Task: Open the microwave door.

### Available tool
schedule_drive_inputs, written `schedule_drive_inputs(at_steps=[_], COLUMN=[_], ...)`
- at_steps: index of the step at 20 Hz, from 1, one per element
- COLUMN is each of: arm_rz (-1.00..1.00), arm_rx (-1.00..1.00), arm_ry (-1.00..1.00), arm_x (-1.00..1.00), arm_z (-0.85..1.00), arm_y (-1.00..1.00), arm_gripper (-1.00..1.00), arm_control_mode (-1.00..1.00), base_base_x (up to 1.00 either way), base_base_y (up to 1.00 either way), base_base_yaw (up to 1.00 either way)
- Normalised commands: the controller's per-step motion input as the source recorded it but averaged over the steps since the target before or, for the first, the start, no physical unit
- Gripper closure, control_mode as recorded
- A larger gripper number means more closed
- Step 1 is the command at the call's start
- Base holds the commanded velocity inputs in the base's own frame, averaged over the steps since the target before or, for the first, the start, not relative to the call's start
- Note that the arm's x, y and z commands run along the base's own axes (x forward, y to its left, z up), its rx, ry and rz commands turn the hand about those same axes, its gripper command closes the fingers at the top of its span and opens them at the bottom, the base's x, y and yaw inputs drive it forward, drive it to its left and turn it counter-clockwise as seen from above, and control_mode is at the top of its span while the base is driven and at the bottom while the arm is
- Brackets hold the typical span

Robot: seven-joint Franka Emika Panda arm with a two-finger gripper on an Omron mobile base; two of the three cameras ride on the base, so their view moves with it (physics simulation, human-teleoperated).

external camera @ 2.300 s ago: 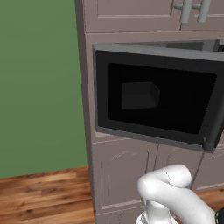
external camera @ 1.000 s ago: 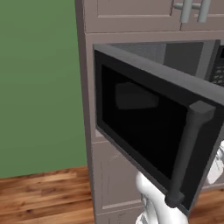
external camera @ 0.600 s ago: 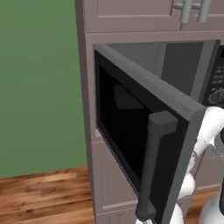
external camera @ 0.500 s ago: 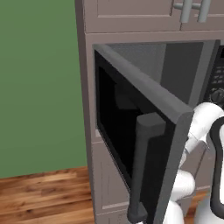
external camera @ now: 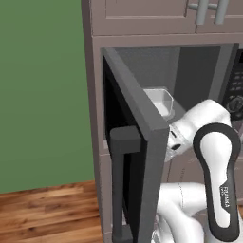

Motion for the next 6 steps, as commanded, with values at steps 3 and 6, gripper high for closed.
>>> schedule_drive_inputs(at_steps=[3, 6], arm_rz=[-0.24, -0.21], arm_rx=[0.09, 0.12], arm_ry=[-0.56, -0.44], arm_x=[0.01, 0.00], arm_z=[0.00, -0.05], arm_y=[0.99, 0.76], arm_gripper=[-1.00, -1.00], arm_control_mode=[-1.00, -1.00], base_base_x=[0.00, 0.00], base_base_y=[0.00, 0.00], base_base_yaw=[0.00, 0.00])
